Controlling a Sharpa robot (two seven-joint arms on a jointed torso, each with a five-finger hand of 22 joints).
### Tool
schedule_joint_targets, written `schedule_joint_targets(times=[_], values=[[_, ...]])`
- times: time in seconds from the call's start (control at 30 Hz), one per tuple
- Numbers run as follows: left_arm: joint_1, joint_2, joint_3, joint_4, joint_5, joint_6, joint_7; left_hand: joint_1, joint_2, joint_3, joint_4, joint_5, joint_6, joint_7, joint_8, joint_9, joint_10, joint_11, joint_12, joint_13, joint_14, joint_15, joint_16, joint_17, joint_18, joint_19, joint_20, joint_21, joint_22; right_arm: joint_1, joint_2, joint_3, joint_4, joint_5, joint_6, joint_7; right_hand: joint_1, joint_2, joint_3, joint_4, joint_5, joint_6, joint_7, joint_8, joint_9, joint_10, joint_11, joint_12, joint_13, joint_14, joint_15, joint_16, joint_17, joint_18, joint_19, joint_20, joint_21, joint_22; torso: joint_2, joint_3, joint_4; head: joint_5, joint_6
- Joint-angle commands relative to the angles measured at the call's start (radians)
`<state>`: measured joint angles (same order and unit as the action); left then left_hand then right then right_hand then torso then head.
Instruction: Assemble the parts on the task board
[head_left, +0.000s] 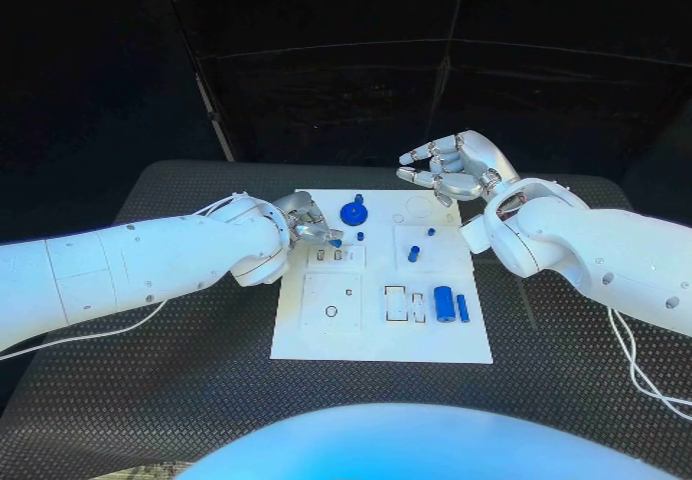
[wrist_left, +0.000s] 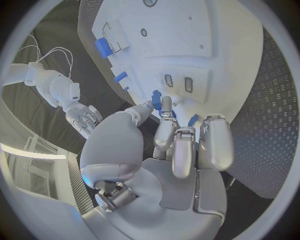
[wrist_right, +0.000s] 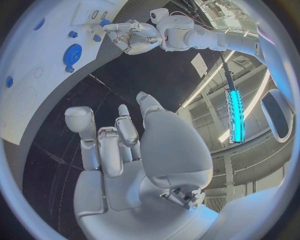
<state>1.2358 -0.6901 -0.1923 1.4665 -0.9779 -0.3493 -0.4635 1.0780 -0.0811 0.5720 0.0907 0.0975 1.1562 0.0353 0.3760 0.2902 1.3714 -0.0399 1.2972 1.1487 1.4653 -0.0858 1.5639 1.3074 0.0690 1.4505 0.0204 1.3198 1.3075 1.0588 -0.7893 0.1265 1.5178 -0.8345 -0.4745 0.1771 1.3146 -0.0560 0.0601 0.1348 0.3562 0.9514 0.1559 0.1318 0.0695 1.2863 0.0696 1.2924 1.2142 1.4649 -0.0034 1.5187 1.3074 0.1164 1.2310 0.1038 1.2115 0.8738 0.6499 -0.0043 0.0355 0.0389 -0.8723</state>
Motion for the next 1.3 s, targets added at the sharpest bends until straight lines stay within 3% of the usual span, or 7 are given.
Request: schedule_joint_targets(times=[0.03, 0.47, 1.3], values=[[0.000, 0.008, 0.000, 0.001, -0.070, 0.004, -0.022, -0.014, -0.003, 0.146, -0.148, 0.005, 0.003, -0.012, 0.007, 0.003, 0.012, -0.005, 0.004, 0.002, 0.105, -0.009, 0.007, 0.263, -0.010, 0.009, -0.002, 0.005, 0.117, 0.002, 0.000, 0.001, 0.002, 0.002, 0.007, 0.003, 0.000, 0.007, -0.003, 0.004, 0.005, 0.006, -0.001, 0.003, 0.001, 0.006, 0.000, 0.002, 0.000, 0.081, -0.002, -0.007, 0.166, 0.012, 0.003, -0.002, -0.007, 0.000, 0.001, -0.0005, -0.0006, 0.000, 0.000], [-0.004, 0.037, 0.000, -0.021, -0.169, 0.060, -0.035, 0.003, -0.026, 0.124, -0.177, 0.004, -0.004, -0.016, 0.027, 0.015, 0.019, -0.009, 0.010, 0.011, 0.105, -0.012, 0.007, 0.263, -0.010, 0.011, -0.004, 0.005, 0.120, 0.003, 0.002, 0.001, 0.003, 0.002, 0.009, 0.003, -0.004, 0.008, -0.005, 0.008, 0.009, 0.007, -0.001, 0.004, 0.001, 0.006, 0.000, 0.002, -0.001, 0.081, -0.002, -0.008, 0.164, 0.013, 0.002, -0.002, -0.008, -0.001, 0.000, -0.0001, -0.0012, 0.000, 0.000], [-0.018, 0.057, -0.001, -0.047, -0.266, 0.089, -0.043, 0.017, -0.035, 0.100, -0.185, 0.003, -0.004, -0.019, 0.043, 0.024, 0.029, -0.010, 0.020, 0.025, 0.105, -0.012, 0.007, 0.263, -0.013, 0.016, -0.005, 0.014, 0.126, 0.003, 0.001, 0.001, 0.003, 0.002, 0.008, 0.004, -0.008, 0.011, -0.007, 0.013, 0.014, 0.008, -0.001, 0.005, 0.001, 0.006, 0.000, 0.001, -0.002, 0.081, -0.002, -0.008, 0.163, 0.013, 0.003, -0.003, -0.009, -0.002, 0.000, 0.0002, -0.0005, -0.002, 0.000]])
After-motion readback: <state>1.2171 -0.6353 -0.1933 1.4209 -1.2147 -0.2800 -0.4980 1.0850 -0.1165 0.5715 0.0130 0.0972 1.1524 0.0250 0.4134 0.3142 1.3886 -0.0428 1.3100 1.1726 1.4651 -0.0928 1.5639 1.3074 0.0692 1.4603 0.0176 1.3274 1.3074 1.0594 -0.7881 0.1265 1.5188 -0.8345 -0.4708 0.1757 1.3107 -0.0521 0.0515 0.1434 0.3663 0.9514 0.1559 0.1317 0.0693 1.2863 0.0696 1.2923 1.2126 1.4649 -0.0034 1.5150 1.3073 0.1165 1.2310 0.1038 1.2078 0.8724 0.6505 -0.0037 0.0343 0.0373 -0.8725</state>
